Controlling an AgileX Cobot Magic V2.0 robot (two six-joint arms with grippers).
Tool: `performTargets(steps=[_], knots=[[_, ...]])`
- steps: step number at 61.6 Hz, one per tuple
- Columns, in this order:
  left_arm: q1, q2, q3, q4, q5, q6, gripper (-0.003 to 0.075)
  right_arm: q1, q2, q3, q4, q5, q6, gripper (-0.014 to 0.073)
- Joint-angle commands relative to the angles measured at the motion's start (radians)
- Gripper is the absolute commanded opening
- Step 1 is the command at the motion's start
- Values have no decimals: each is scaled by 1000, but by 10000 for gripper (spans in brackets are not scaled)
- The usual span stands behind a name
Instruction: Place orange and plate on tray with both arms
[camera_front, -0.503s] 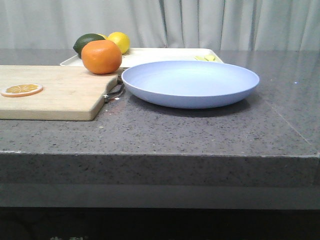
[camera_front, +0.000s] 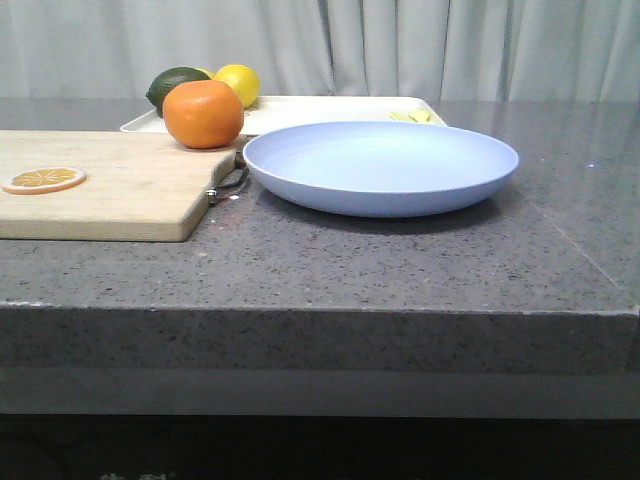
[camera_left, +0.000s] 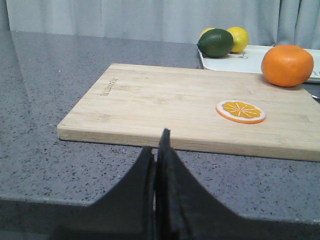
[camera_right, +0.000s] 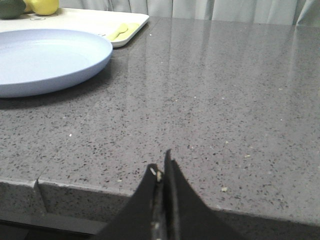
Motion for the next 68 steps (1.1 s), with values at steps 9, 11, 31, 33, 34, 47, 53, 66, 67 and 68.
performTargets(steps=[9, 11, 31, 33, 34, 47, 53, 66, 67, 68], knots=[[3, -20, 4, -9, -92, -8, -18, -4, -23, -3, 3, -76, -5, -53], [3, -20, 4, -9, -92, -8, -18, -4, -23, -3, 3, -76, -5, -53], [3, -20, 4, -9, -92, -8, -18, -4, -23, -3, 3, -76, -5, -53], [3, -20, 4, -9, -92, -8, -18, -4, -23, -3, 3, -76, -5, -53], [3, -20, 4, -9, -92, -8, -18, -4, -23, -3, 3, -76, -5, -53], [3, -20, 4, -9, -92, -8, -18, -4, -23, -3, 3, -76, -5, -53], [3, -20, 4, -9, -92, -8, -18, -4, -23, -3, 3, -76, -5, -53], [3, -20, 4, -9, -107, -8, -18, -4, -24, -4, 5, -79, -5, -53], [3, -20, 4, -9, -113, -8, -18, -4, -24, -5, 8, -84, -5, -53], [3, -20, 4, -9, -121, -8, -18, -4, -24, -6, 11, -86, -5, -53]])
